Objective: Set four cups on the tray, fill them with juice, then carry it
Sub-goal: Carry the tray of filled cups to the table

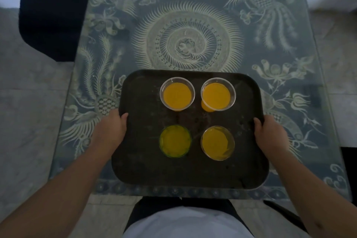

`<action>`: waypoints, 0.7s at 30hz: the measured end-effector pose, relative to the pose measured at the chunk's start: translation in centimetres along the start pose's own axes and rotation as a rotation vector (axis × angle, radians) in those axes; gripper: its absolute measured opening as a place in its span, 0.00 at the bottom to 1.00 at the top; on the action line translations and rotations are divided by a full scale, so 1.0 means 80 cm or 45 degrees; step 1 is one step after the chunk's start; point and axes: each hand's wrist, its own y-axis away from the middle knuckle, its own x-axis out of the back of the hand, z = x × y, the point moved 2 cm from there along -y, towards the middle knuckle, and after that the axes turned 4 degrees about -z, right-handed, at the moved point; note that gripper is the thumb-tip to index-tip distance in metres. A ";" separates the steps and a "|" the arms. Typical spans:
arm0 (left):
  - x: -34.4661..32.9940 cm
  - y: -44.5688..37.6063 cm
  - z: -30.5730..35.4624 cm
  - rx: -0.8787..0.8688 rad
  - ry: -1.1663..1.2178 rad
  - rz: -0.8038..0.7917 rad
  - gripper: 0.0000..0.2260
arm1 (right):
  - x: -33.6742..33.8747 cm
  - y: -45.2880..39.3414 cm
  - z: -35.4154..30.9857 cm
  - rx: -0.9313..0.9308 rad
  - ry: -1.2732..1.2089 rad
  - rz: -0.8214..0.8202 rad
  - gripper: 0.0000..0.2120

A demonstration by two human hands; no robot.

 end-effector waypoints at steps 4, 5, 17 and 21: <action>0.000 -0.012 0.005 -0.032 -0.006 -0.009 0.16 | 0.001 -0.009 -0.005 -0.022 -0.012 -0.023 0.15; 0.000 -0.015 0.006 -0.036 -0.009 -0.010 0.16 | 0.001 -0.011 -0.005 -0.021 -0.016 -0.026 0.14; -0.003 -0.023 0.012 -0.037 -0.115 0.011 0.16 | -0.002 -0.015 -0.007 -0.091 0.032 -0.018 0.15; -0.002 -0.020 0.012 -0.057 -0.087 0.007 0.15 | 0.000 -0.012 -0.011 -0.119 0.036 -0.040 0.14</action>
